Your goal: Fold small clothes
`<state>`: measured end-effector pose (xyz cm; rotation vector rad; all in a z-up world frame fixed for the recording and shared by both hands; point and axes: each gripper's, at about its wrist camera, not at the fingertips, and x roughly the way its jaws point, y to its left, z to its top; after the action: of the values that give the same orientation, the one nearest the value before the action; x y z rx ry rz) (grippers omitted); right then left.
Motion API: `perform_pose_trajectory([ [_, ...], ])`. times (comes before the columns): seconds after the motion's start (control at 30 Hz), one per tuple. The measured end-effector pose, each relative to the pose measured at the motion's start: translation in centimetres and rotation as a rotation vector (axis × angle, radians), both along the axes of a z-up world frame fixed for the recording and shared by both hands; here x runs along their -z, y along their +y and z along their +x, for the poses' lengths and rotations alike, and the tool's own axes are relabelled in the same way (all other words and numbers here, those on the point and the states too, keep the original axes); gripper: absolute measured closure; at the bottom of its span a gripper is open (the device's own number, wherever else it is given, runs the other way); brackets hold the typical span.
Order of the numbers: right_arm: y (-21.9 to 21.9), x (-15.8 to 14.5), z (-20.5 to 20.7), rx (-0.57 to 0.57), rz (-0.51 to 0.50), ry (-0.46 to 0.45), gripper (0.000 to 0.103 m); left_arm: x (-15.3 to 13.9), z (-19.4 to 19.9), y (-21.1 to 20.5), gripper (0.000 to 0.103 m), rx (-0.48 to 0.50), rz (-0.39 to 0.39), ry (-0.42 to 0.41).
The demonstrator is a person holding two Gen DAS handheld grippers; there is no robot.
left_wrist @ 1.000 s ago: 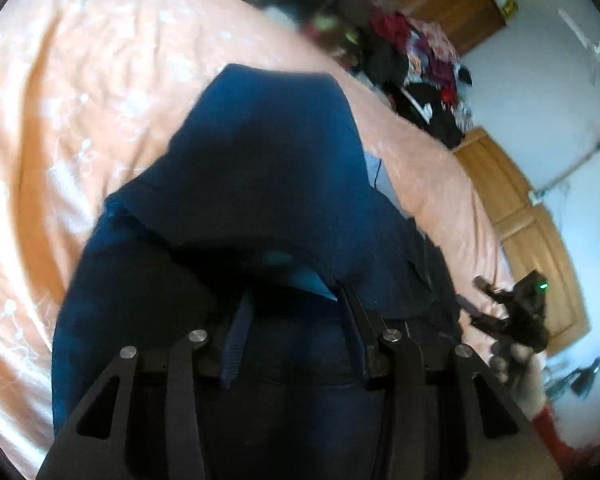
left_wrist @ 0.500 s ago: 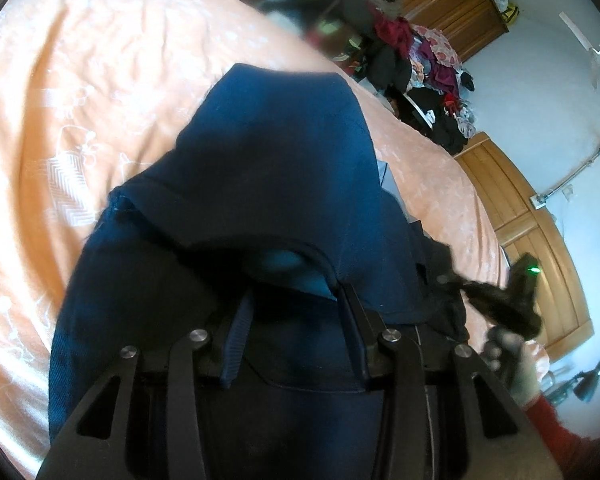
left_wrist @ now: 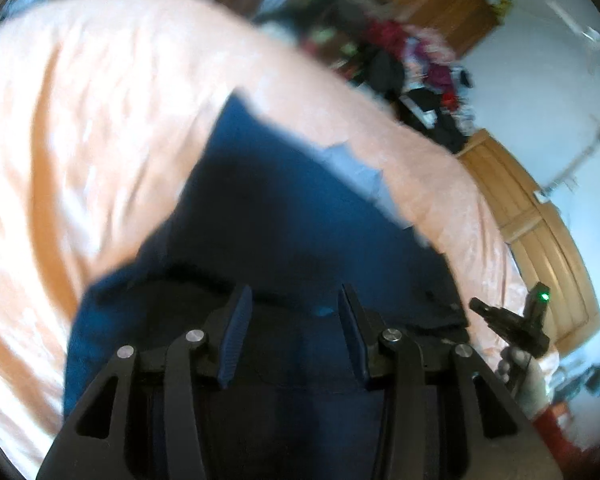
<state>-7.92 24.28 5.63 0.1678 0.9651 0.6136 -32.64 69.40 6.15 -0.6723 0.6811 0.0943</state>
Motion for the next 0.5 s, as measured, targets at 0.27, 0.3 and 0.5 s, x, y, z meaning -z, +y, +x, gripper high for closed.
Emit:
perform_pose_trajectory([
  [0.27,6.8,5.3,0.1,-0.283,-0.070,0.135,0.068,5.6,5.0,5.1,0.067,-0.076,0.025,0.288],
  [0.3,6.5,5.8,-0.1,-0.292,-0.063,0.125,0.068,5.9,4.3,6.2,0.072,-0.094,-0.044,0.257],
  [0.5,-0.3,5.1,-2.2,-0.194,-0.117,0.152,0.065,4.7,-0.5,7.9,0.074,-0.113,-0.018,0.297],
])
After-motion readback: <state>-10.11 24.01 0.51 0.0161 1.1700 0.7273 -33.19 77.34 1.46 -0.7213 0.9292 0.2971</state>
